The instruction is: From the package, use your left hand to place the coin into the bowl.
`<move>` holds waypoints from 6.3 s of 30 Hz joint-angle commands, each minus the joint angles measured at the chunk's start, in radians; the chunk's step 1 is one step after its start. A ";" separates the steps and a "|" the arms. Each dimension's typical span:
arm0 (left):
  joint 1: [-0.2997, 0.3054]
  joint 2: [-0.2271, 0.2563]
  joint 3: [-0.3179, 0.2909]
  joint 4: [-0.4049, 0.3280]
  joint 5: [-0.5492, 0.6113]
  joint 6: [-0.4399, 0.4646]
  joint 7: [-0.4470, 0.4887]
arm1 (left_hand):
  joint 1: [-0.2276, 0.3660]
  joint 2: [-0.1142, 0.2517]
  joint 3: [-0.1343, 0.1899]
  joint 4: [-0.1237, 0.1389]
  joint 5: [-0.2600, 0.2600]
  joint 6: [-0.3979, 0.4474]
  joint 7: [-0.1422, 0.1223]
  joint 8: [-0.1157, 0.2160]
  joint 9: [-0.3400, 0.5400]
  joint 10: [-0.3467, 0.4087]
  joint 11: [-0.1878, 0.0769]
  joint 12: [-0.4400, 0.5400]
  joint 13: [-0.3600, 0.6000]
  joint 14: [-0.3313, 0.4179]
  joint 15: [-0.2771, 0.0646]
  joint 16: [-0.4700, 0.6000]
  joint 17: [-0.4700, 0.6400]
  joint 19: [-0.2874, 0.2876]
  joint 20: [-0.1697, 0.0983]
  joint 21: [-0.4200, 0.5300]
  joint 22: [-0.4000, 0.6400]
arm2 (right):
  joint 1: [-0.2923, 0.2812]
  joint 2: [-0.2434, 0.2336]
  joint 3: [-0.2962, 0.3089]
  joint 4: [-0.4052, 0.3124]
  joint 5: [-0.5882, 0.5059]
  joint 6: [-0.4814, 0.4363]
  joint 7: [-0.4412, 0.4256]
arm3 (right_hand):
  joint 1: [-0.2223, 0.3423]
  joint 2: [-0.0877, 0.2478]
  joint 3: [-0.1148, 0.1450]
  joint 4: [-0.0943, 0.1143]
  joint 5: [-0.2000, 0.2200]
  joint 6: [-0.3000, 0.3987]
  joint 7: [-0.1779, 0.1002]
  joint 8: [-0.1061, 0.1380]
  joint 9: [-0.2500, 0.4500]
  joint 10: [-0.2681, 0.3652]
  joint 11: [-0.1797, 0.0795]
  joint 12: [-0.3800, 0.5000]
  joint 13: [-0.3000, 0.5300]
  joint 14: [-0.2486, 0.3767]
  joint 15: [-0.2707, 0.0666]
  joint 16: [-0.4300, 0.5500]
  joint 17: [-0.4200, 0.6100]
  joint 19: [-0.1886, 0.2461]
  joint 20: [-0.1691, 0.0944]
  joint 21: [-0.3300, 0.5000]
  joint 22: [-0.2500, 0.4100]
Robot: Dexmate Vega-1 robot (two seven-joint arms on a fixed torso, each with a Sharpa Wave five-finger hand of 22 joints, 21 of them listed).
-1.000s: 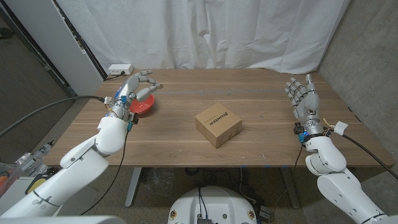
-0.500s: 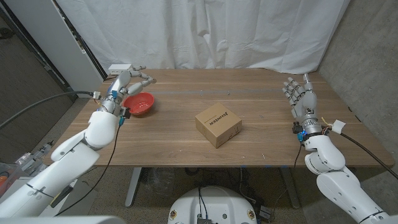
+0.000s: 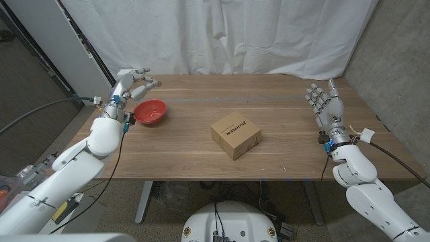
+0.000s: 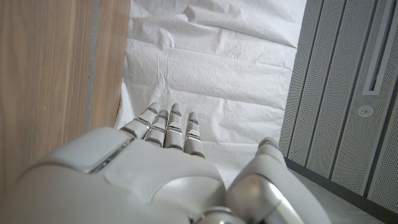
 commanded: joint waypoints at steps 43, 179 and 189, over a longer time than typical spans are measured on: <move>-0.178 0.231 0.282 0.051 0.531 0.551 0.096 | -0.020 -0.011 0.029 -0.007 0.005 0.024 -0.016 0.161 0.156 0.038 -0.015 -0.003 0.010 0.040 -0.145 0.006 0.005 0.015 -0.034 0.006 0.002 | 0.042 0.011 -0.031 0.014 -0.013 0.003 -0.012 | 0.009 0.003 0.001 -0.007 0.000 0.009 -0.001 0.002 0.003 0.012 0.003 0.000 0.004 0.010 0.000 0.000 0.002 0.010 -0.011 0.001 0.002; -0.481 0.168 0.635 0.336 0.314 0.571 -0.089 | -0.073 -0.076 0.076 -0.041 0.002 -0.356 -0.013 -0.044 -0.024 -0.107 0.006 -0.052 -0.010 -0.030 -0.069 -0.019 -0.008 0.017 0.038 0.001 0.004 | 0.045 0.003 -0.043 -0.094 -0.089 -0.100 -0.120 | 0.027 0.013 0.005 -0.013 -0.003 0.010 -0.004 0.001 0.003 0.013 -0.002 -0.001 0.004 0.015 -0.004 0.000 0.000 0.021 -0.011 0.002 0.002; -0.429 0.194 0.551 0.249 0.232 0.580 -0.081 | -0.135 -0.088 0.049 -0.010 0.007 -0.426 -0.013 -0.095 -0.027 -0.140 0.018 -0.051 -0.010 -0.052 -0.055 -0.018 -0.004 0.012 0.041 0.001 0.004 | 0.046 0.013 -0.045 -0.081 -0.081 -0.082 -0.109 | 0.028 0.013 0.005 -0.014 -0.003 0.010 -0.003 0.001 0.003 0.016 -0.002 0.000 0.004 0.015 -0.005 0.000 0.000 0.022 -0.012 0.002 0.002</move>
